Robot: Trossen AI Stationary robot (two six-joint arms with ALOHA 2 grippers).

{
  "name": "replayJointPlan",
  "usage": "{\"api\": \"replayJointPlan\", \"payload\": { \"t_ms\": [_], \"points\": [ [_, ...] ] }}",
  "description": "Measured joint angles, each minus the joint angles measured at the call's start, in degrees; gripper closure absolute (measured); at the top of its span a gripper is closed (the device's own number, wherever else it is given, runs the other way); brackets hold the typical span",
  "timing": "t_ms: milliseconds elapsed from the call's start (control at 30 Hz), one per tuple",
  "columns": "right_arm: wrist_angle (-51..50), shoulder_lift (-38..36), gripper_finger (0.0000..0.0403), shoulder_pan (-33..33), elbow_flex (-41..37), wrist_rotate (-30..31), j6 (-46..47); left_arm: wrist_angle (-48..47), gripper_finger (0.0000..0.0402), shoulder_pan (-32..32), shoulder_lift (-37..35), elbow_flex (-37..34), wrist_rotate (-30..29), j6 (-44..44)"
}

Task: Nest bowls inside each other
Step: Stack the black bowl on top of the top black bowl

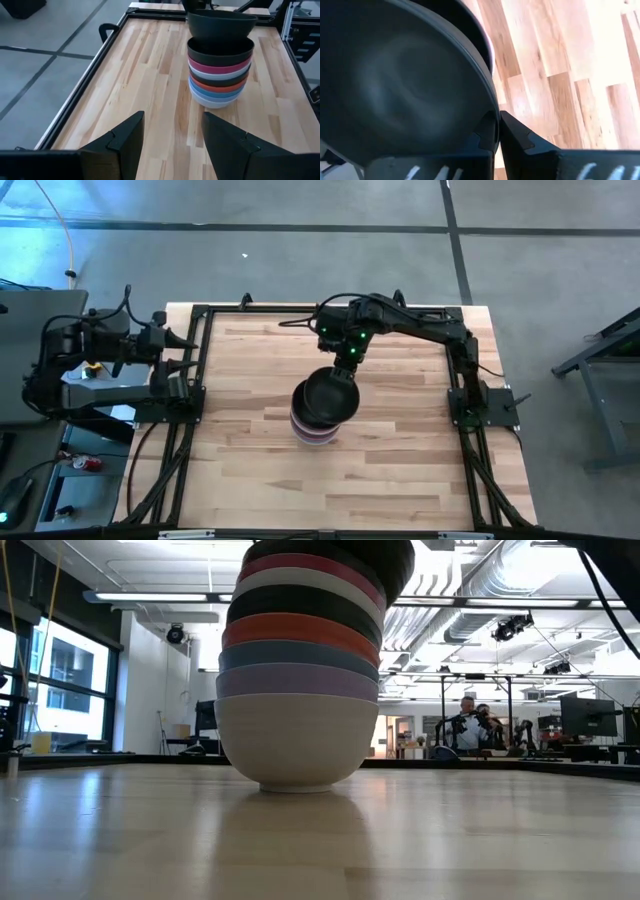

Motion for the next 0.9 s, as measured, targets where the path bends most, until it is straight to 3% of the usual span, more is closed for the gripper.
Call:
{"api": "replayJointPlan", "payload": {
  "t_ms": [900],
  "points": [
    [1.1,1.8,0.0403,0.5,4.5,-3.6,-2.1,0.1,0.0216,0.0,-0.8,0.0,-0.6,-0.1]
  ]
}}
